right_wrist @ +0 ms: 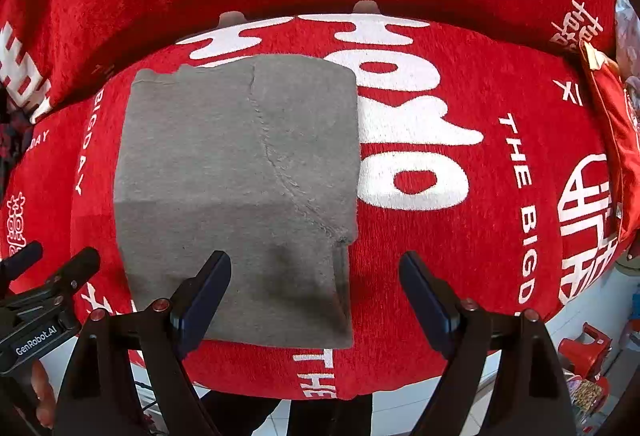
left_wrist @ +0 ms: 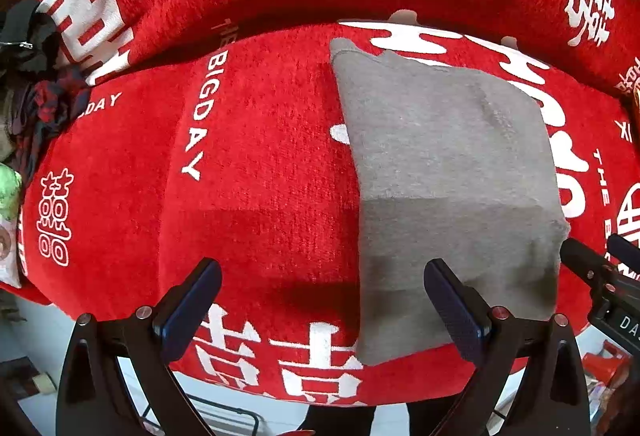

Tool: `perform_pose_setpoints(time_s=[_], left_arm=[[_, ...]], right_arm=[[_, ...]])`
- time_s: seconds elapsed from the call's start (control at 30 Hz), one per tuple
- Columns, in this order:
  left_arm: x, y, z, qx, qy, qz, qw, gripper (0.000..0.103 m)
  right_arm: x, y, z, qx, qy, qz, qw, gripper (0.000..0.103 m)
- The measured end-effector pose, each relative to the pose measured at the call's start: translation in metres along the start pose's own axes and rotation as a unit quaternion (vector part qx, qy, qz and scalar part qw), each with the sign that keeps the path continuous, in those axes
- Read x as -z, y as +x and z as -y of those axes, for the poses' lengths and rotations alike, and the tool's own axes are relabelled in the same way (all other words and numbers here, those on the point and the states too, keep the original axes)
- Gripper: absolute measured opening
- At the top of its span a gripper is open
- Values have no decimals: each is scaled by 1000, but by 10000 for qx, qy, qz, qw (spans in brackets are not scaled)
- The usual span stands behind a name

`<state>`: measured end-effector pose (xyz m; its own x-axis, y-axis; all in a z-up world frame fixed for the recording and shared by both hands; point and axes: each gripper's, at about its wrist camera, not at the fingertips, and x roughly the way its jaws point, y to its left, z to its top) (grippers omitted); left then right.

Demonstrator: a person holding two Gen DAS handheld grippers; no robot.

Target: Fold small clothes

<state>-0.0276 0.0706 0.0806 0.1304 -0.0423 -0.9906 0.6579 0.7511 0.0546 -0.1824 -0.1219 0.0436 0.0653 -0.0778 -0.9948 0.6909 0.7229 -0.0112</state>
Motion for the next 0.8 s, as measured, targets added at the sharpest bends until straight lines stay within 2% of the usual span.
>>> perform_pose_setpoints(time_s=[0.1,0.8], left_arm=[[1,-1,0,-104,15,43,9999,101],[1,7,8,-137,21,62,9999,101]], right_arm=[[0,-1,-3,29,-19,11,10000,88],[1,12,-9,-21,-101,-1,9999,88]])
